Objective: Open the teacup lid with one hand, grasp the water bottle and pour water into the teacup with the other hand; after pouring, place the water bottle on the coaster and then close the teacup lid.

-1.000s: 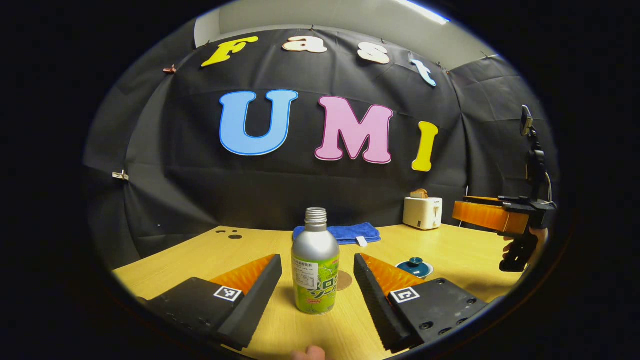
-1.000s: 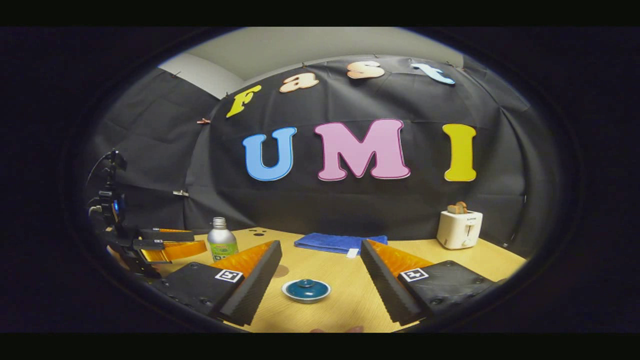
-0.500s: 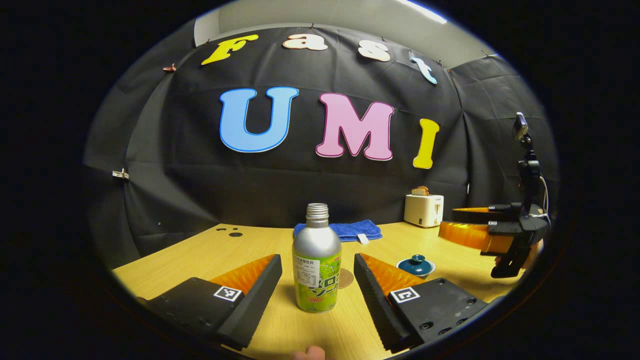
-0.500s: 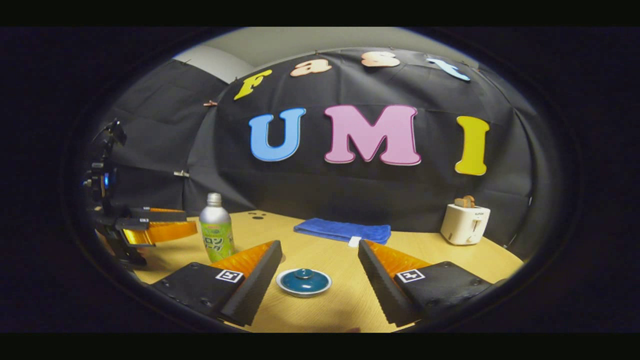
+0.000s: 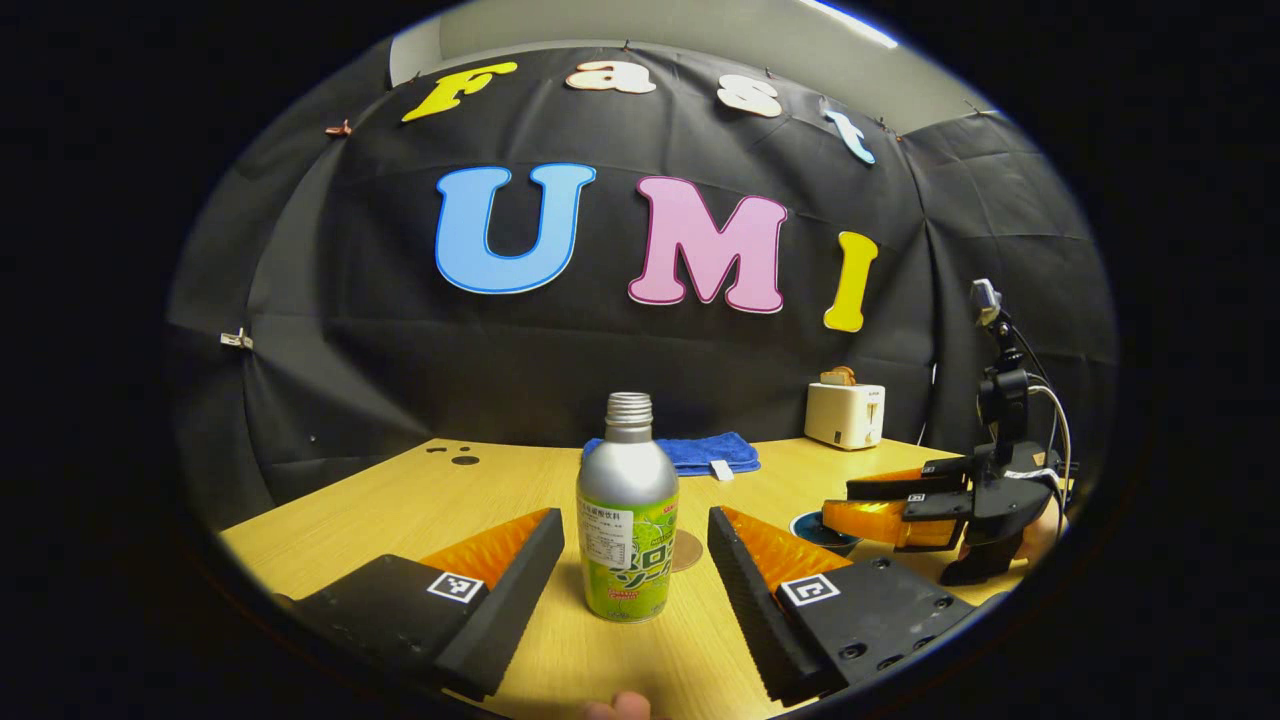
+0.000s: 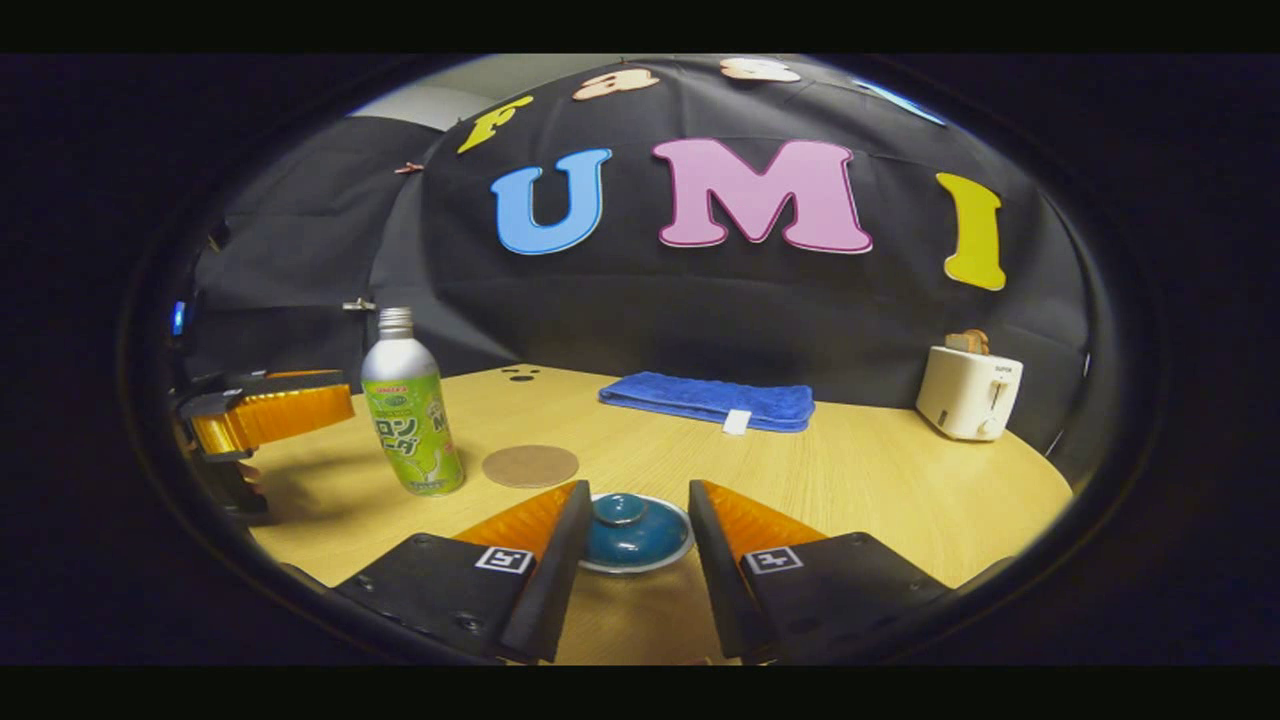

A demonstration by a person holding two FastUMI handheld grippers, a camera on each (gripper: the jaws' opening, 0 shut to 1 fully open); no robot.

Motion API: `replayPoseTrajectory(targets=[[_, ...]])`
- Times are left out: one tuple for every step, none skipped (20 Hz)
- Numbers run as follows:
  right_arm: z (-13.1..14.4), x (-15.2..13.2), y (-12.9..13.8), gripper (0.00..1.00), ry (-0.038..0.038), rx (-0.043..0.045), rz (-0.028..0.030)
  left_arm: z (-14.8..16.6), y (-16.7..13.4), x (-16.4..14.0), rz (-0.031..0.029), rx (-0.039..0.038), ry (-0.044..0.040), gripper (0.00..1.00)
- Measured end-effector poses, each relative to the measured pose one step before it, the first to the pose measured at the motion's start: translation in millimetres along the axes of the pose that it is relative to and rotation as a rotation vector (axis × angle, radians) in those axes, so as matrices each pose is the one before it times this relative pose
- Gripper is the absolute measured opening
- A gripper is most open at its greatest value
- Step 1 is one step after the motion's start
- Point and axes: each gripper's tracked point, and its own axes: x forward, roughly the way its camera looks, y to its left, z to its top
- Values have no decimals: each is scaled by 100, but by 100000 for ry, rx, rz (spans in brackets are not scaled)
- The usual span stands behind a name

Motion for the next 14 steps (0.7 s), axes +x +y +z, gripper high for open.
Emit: replayPoseTrajectory(targets=[[-61, 110, 174, 62, 403, -170, 267, -152, 1, 73, 92, -51, 103, 92], [-109, 146, 140, 61, 700, -519, 159, -10, -16, 41, 52, -82, 105, 93], [-87, 212, 165, 61, 773, -451, 272, -56, -11, 9, -60, -117, 132, 93], [-71, 242, 389, 61, 647, -154, 908, -52, -8, 46, -69, -21, 187, 92], [-1, 155, -75, 61, 234, -100, -828, -81, 19, 31, 19, 8, 197, 92], [-203, 285, 110, 52, 720, -621, -234, -9, 4, 46, -20, -9, 120, 92], [-84, -250, 227, 49, 1043, 176, 917, -116, -7, 27, -7, -23, 129, 92], [43, 209, -97, 37, -510, 61, -73, -42, 18, 46, 81, -73, 170, 92], [120, -169, 4, 34, 136, -127, 354, -127, 8, 44, 164, -136, 158, 92], [94, -290, 57, 39, -93, 435, 69, -53, 6, 85, 85, -96, 357, 92], [12, -19, 8, 33, 15, 521, 334, -192, 38, 63, 128, -65, 357, 92], [116, -105, -64, 29, -345, 773, -10, -40, 35, 57, 205, -26, 296, 92], [226, -62, -41, 29, -779, 1041, 430, -178, 20, 57, 197, 81, 214, 92], [572, -289, 10, 34, -2516, 967, 574, -28, 17, 55, 139, 118, 282, 93]])
